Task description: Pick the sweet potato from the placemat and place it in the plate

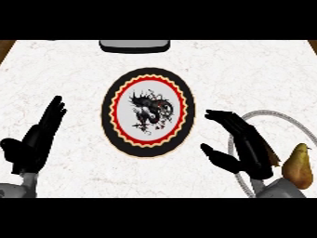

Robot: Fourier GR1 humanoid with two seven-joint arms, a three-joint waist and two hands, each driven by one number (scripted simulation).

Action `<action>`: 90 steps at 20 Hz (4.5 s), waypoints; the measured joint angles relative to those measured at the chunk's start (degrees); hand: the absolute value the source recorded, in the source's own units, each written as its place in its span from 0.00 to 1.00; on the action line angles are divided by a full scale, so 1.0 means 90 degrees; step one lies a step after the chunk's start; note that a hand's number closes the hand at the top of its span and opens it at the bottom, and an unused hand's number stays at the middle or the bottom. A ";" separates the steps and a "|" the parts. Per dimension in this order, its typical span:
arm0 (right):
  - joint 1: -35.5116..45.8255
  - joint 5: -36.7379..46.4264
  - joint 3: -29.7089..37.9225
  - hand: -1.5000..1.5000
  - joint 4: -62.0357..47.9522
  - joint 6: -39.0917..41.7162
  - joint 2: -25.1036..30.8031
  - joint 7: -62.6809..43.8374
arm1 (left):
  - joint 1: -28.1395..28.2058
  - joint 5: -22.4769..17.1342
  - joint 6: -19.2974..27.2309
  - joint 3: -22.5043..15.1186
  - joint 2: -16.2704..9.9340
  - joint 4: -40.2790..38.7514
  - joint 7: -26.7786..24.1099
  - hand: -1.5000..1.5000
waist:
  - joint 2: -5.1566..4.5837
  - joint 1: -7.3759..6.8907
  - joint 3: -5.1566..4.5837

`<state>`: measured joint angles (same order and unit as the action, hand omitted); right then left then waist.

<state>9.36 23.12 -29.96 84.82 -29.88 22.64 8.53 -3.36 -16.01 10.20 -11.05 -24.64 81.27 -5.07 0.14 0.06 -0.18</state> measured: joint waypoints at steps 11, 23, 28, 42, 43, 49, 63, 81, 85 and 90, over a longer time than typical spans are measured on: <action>-0.1698 0.1977 -0.0001 0.00 0.0533 -0.1753 0.0071 0.0506 | 0.0011 0.0171 -0.0340 0.0236 0.0162 -0.0552 -0.0472 0.50 | 0.0004 0.0070 0.0011; -0.2603 0.4936 0.0447 0.00 0.2025 0.0756 0.0487 -0.2845 | 0.0075 0.0269 -0.0344 0.0300 0.0176 -0.0379 -0.0327 0.50 | 0.0010 0.0072 -0.0003; -0.2636 0.5536 0.0312 0.00 0.2564 0.2055 0.0194 -0.3854 | 0.0173 0.0389 -0.0380 0.0273 0.0319 -0.0360 -0.0403 0.50 | -0.0002 0.0025 0.0007; -0.1890 0.5980 0.0938 0.00 0.1965 0.3568 -0.0315 -0.4413 | 0.0132 0.0713 -0.0665 0.0612 0.0594 -0.0380 -0.0337 0.50 | -0.0008 -0.0016 0.0012; -0.1846 0.5955 0.1023 0.00 0.1899 0.3581 -0.0335 -0.4348 | 0.0106 0.0727 -0.0694 0.0671 0.0610 -0.0369 -0.0289 0.50 | -0.0003 -0.0016 0.0003; -0.1468 0.6089 0.1311 0.00 0.1408 0.3669 -0.0525 -0.4206 | 0.0004 0.0890 -0.0902 0.0897 0.0716 -0.0630 -0.0378 0.50 | 0.0015 -0.0009 -0.0024; -0.0771 0.5903 0.1874 1.00 0.0128 0.3676 -0.0608 -0.3317 | -0.0102 0.1146 -0.1088 0.1161 0.0899 -0.0601 -0.0256 0.50 | 0.0049 -0.0016 -0.0074; -0.3818 0.5960 0.1088 1.00 0.2836 0.2201 -0.2284 -0.5288 | 0.0288 0.1143 -0.1215 0.1391 0.0881 -0.0555 -0.0439 0.50 | 0.0102 0.0255 -0.0062; -0.4866 0.6860 -0.0068 1.00 0.3904 0.1975 -0.2409 -0.5739 | 0.0157 0.1172 -0.1204 0.1407 0.0892 -0.0559 -0.0375 0.50 | 0.0055 0.0190 -0.0017; -0.5412 0.8333 -0.1542 1.00 0.4941 0.2046 -0.2467 -0.6328 | 0.0112 0.1227 -0.1195 0.1356 0.0961 -0.0531 -0.0298 0.50 | 0.0035 0.0130 0.0000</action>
<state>-39.35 98.11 -43.84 129.28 -11.47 0.44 -48.42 -2.35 -4.97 -0.56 1.15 -15.99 76.49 -7.75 0.46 1.23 -0.18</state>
